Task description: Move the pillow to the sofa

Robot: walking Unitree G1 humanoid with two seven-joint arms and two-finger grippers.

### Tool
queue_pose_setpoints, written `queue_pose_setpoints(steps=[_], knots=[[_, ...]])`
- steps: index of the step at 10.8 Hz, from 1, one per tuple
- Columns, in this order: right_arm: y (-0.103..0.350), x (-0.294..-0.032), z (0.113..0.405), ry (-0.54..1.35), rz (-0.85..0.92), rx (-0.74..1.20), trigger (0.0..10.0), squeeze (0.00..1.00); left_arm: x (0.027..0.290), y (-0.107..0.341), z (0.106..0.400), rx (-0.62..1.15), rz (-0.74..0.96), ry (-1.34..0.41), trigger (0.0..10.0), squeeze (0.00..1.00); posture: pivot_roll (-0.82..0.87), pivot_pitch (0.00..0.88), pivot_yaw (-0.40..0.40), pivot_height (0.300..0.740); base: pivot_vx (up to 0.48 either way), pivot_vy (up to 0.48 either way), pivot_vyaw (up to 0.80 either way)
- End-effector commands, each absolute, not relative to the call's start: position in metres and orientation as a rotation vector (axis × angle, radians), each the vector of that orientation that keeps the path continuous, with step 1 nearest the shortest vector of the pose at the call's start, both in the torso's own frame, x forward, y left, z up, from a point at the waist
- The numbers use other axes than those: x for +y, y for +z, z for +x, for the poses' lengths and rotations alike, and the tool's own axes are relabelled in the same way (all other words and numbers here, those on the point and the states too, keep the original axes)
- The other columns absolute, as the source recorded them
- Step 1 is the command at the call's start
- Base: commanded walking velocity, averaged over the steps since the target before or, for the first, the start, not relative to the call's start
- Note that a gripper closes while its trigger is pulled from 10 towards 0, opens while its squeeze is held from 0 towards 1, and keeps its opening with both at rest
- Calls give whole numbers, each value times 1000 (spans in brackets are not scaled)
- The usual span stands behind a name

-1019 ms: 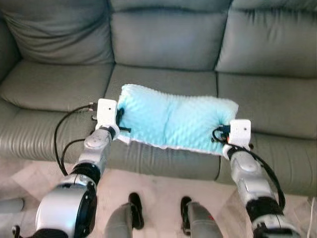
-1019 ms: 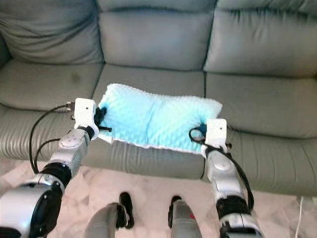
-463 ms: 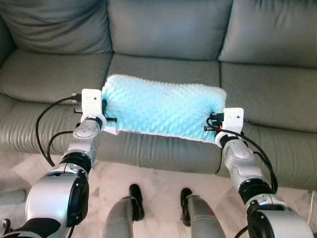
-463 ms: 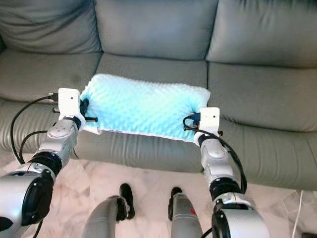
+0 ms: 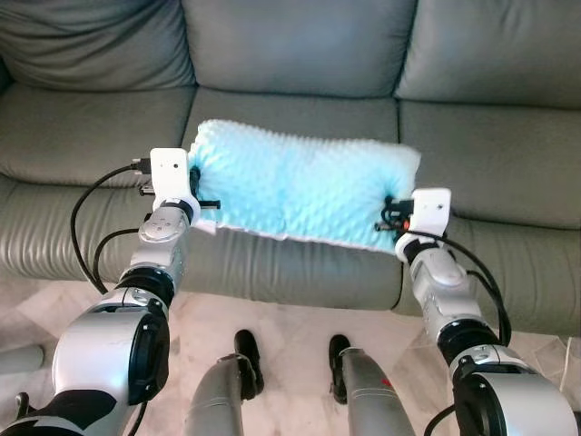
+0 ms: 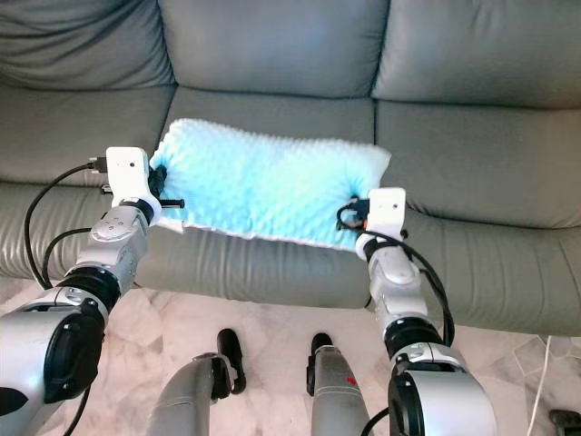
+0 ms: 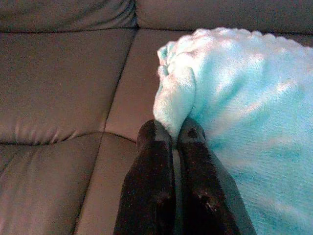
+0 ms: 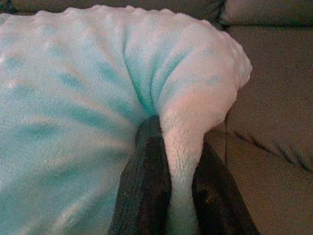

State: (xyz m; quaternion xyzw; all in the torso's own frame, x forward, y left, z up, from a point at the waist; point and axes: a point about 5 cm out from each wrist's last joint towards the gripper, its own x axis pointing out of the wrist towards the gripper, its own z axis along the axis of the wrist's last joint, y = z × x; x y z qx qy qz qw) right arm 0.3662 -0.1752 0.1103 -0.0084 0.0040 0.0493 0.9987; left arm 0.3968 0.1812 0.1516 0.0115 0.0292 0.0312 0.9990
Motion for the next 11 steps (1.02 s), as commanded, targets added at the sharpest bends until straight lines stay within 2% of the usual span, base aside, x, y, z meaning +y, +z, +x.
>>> queue_pose_setpoints(steps=[1, 2, 11], knots=[[97, -177, 359, 95, -9, 44, 10000, 627, 196, 141, 391, 86, 32, 122, 10000, 0, -184, 498, 65, 740, 0, 0, 0], [98, -174, 360, 111, 4, 40, 10000, 1000, 202, 144, 391, 78, 36, 149, 10000, 1000, -185, 503, 62, 740, 0, 0, 0], [81, -185, 348, 116, -27, 79, 10000, 1000, 205, 139, 388, 92, 74, 167, 10000, 1000, -192, 508, 63, 740, 0, 0, 0]])
